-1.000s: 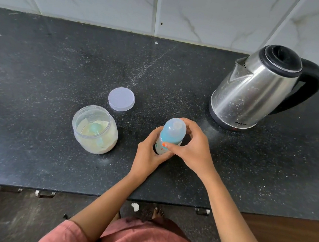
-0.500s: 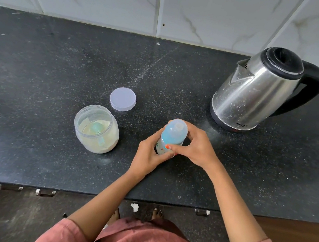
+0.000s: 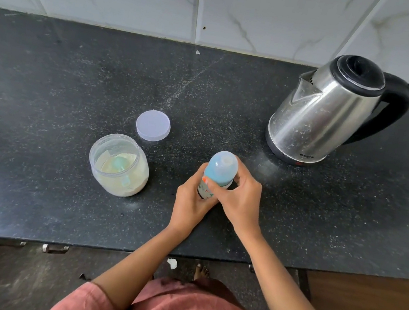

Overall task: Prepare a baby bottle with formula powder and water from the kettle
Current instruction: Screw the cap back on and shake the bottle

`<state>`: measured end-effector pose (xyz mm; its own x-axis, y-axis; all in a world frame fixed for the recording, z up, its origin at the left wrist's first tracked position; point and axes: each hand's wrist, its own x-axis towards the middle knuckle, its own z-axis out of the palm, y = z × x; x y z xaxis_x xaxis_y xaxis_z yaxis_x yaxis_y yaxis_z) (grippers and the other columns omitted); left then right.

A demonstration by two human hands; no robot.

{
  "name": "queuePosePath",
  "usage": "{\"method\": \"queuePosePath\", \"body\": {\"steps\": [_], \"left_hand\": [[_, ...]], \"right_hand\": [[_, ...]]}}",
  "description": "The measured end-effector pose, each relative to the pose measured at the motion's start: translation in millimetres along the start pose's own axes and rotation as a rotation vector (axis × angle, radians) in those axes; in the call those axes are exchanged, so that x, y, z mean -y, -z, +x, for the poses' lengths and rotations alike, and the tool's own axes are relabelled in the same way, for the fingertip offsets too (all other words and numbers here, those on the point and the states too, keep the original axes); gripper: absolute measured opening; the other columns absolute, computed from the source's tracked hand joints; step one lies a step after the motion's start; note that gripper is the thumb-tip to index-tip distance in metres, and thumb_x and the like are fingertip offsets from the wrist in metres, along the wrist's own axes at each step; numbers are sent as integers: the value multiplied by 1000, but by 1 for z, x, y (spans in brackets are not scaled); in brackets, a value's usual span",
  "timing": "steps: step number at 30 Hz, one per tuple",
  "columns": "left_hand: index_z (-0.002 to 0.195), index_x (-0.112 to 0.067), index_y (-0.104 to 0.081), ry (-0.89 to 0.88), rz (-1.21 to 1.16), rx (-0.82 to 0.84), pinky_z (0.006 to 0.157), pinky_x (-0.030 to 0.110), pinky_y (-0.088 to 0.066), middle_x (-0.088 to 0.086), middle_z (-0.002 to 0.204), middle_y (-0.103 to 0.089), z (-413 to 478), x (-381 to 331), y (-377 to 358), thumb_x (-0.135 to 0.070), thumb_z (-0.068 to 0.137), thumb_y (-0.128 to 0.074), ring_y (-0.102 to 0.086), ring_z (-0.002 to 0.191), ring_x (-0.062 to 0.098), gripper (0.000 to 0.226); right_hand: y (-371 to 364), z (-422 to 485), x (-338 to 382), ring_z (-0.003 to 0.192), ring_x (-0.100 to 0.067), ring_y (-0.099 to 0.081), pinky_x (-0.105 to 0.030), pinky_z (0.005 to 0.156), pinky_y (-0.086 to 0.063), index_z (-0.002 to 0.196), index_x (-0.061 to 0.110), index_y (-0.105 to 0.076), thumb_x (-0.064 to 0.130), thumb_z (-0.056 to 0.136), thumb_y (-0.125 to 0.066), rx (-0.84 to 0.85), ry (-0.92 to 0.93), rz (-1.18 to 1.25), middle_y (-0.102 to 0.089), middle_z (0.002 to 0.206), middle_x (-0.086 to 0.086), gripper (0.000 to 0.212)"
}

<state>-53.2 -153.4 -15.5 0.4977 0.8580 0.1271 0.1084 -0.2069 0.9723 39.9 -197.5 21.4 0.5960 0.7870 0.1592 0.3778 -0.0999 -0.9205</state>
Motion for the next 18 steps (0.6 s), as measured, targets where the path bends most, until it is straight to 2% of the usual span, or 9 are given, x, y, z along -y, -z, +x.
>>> {"method": "queuePosePath", "body": {"steps": [5,8,11,14,16,18], "left_hand": [[113,-53,-44,3,16,30,82,11,-45,-36,103,-60,3,-1,3,-14,78,-72,-58,100,-8,59],[113,-52,-45,16,19,82,87,18,-47,-31,103,-62,6,0,8,-20,76,-73,-58,103,-5,56],[112,-54,-45,38,22,128,90,21,-47,-27,104,-62,9,1,11,-36,70,-73,-58,104,-3,54],[117,-39,-51,57,19,162,92,28,-49,-18,106,-65,12,7,14,-32,69,-76,-60,103,1,54],[122,-25,-54,63,5,183,93,31,-49,-10,108,-66,14,10,15,-23,70,-78,-60,104,4,58],[126,-20,-52,64,11,188,93,27,-48,-10,109,-66,14,11,16,-20,71,-79,-60,105,2,61]], "right_hand": [[-3,-3,-1,84,17,-55,-4,76,-42,110,16,-61,15,65,-81,1,3,1,-60,91,23,49],[11,8,-3,88,18,-54,-4,80,-42,111,22,-57,11,63,-81,178,-48,18,-60,97,20,55],[28,26,-7,107,9,-54,-11,94,-41,114,30,-51,0,63,-79,425,-80,83,-59,115,13,66],[31,40,-8,118,-5,-52,-19,102,-40,120,28,-48,-4,65,-77,587,-64,58,-56,125,2,70],[31,45,-9,114,-6,-54,-20,100,-42,117,26,-51,-4,64,-78,610,-70,43,-59,120,0,67],[30,45,-10,108,-3,-57,-18,96,-44,115,24,-54,0,63,-80,580,-65,18,-62,115,3,64]]}}
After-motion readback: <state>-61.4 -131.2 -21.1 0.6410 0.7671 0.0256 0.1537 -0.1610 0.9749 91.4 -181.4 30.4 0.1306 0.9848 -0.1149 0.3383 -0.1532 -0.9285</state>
